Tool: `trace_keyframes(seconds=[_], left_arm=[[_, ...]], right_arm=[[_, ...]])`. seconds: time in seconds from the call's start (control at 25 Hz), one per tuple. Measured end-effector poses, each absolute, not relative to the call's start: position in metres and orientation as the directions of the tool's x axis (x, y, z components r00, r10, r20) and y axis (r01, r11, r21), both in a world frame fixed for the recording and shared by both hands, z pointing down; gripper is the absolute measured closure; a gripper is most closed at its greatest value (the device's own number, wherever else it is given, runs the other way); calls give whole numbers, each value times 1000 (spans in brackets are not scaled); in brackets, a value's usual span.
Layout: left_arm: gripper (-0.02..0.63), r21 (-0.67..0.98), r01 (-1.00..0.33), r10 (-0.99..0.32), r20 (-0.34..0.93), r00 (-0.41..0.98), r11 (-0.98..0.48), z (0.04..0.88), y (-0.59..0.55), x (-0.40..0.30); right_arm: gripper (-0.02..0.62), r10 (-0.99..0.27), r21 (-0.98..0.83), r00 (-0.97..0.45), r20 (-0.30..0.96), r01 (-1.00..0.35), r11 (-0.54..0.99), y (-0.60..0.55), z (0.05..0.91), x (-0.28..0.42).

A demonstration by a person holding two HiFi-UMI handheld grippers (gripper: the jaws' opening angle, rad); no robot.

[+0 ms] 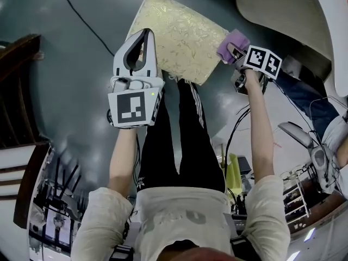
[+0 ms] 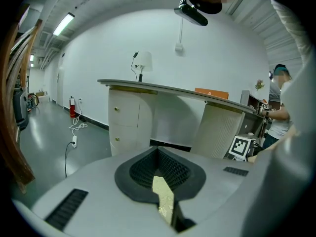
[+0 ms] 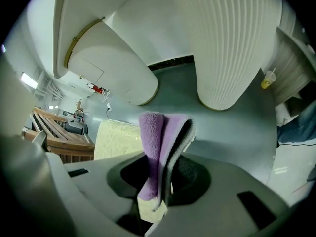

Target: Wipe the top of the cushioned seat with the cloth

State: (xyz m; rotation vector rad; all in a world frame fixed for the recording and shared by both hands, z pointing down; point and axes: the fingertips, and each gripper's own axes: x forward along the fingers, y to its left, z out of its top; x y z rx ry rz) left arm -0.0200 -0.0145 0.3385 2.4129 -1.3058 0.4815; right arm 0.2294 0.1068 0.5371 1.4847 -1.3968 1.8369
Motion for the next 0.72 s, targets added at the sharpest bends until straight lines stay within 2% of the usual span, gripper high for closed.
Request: trace_keyframes(seconds=[0.48,0.72], left_arm=[[600,142,-847,-725,458,514,-512,343,-11,-16],[600,121,-863,-749,446,489,-491,329,-15,-34]], right_arm=[[495,-287,-450,-352,891,-770,-452,110,539,235],[497,-438,-596,-434,787,-717,-361,61,470,193]])
